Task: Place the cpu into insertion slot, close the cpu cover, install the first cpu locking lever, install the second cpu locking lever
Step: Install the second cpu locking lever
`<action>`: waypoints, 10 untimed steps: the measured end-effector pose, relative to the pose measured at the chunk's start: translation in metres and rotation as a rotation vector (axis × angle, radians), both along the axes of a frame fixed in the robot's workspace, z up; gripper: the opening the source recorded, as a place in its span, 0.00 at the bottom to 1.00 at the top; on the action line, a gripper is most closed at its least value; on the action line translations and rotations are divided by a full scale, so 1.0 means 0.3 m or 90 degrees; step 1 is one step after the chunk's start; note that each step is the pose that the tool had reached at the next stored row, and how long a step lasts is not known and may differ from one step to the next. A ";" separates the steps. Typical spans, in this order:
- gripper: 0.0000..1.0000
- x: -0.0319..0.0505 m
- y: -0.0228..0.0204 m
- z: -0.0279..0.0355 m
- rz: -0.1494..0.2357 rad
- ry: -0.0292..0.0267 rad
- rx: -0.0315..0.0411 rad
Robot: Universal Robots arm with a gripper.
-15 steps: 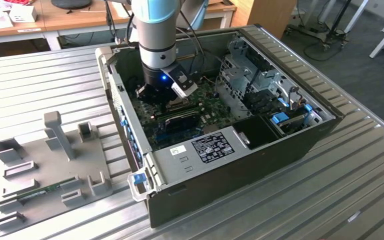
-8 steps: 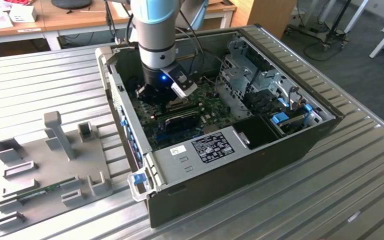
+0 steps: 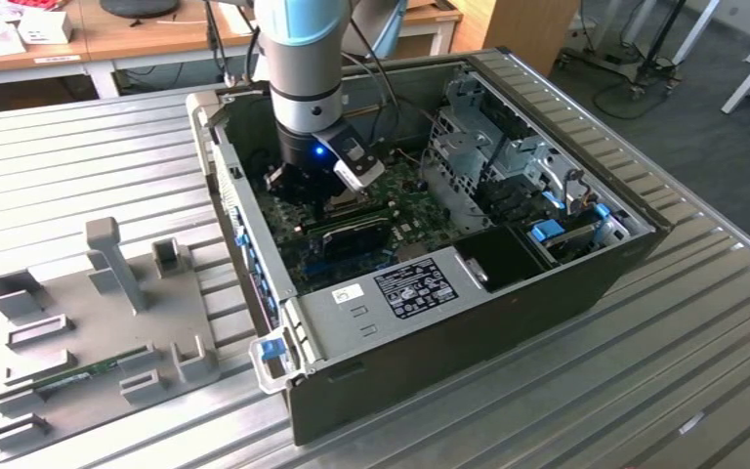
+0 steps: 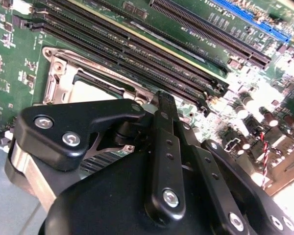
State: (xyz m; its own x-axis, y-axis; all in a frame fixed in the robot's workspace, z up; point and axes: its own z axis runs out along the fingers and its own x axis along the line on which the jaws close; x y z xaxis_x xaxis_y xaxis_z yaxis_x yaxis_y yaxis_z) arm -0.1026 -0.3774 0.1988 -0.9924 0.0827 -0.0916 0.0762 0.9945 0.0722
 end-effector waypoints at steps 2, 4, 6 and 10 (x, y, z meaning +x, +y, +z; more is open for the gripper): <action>0.10 -0.001 0.000 0.000 0.000 -0.0008 0.0000; 0.10 -0.002 0.001 0.000 0.000 -0.0023 0.0003; 0.10 -0.002 0.002 0.000 0.000 -0.0036 0.0004; 0.10 -0.002 0.004 0.000 0.000 -0.0046 0.0004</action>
